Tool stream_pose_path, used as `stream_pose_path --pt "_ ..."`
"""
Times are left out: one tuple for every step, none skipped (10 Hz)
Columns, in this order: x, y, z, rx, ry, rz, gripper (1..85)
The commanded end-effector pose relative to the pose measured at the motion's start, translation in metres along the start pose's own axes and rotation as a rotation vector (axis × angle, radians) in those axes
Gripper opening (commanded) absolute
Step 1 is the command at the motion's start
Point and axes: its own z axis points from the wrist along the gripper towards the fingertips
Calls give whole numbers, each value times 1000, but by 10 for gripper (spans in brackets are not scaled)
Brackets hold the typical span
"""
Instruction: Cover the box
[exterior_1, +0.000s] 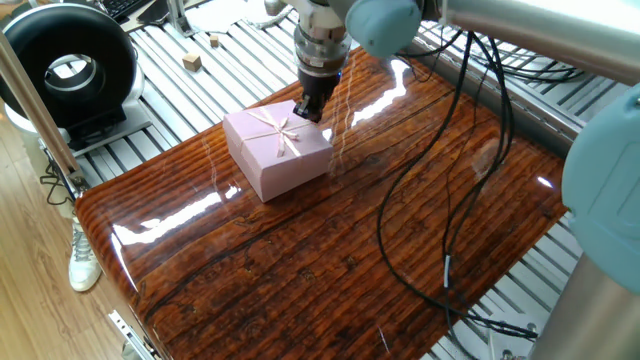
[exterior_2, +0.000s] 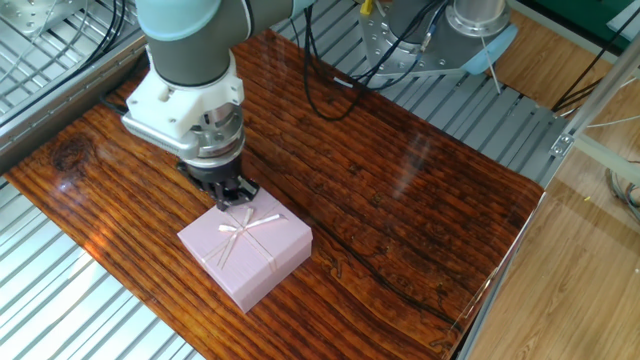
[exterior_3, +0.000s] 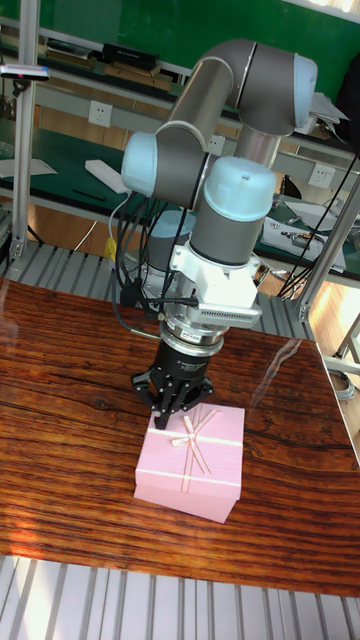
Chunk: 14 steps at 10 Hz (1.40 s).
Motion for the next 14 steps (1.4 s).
stream_pose_path --pt "-5 37 -12 -90 18 95 10" --pt "-10 51 -14 -131 15 126 10" --pt "-12 55 -14 -139 16 134 10" --pt "-14 59 -14 -149 13 139 10" --pt "-15 65 -15 -169 11 144 10" --pt "-17 71 -17 -192 8 153 10" --pt "-17 73 -16 -193 8 155 10" --pt "-19 77 -15 -197 5 160 10" --pt "-21 81 -13 -201 -1 167 10" --pt "-23 86 -11 -207 -7 172 10" --pt "-25 89 -10 -208 -11 179 10" --pt "-26 93 -9 -209 -14 185 10" --pt "-28 95 -8 -209 -15 193 10" --pt "-29 97 -8 -209 -15 194 10"
